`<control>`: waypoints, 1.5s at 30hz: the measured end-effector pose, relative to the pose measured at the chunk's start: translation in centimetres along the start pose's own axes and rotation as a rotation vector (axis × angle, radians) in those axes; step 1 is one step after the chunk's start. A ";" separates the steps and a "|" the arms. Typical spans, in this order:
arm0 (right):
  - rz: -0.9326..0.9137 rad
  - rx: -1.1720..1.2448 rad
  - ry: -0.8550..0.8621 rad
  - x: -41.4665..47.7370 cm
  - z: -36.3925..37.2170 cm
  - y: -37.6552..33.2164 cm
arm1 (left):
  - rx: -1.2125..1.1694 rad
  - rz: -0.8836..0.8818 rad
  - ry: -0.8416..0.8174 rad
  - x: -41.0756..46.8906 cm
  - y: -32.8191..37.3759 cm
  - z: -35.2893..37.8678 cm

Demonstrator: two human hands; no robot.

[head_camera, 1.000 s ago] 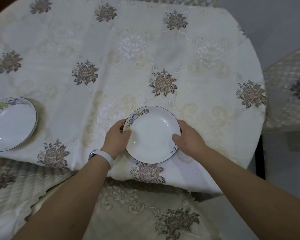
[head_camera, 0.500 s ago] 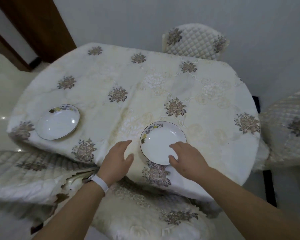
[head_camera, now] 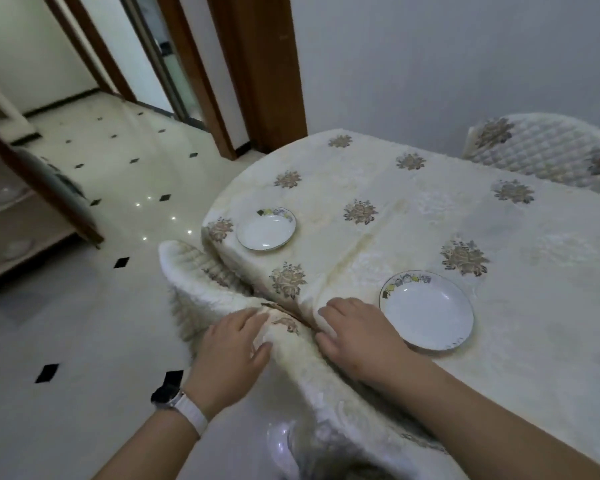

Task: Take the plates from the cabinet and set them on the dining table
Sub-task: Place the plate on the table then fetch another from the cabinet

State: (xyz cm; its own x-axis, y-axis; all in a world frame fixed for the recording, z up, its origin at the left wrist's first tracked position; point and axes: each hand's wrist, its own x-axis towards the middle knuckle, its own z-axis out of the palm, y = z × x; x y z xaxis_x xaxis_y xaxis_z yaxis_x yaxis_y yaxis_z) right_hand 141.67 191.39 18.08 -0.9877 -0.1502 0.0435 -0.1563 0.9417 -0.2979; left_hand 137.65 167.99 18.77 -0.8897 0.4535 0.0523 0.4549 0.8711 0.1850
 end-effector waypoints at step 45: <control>-0.775 -0.097 -0.270 51.2 21.2 -59.2 | 0.123 -0.753 0.168 -11.2 -68.0 -12.5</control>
State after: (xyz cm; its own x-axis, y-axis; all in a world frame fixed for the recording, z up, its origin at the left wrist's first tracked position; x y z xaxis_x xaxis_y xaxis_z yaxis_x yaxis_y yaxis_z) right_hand 100.39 121.52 17.69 -0.5664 -0.8235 -0.0316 -0.8049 0.5610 -0.1931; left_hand 116.23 101.34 17.89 -0.9498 -0.2946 0.1050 -0.2819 0.9519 0.1202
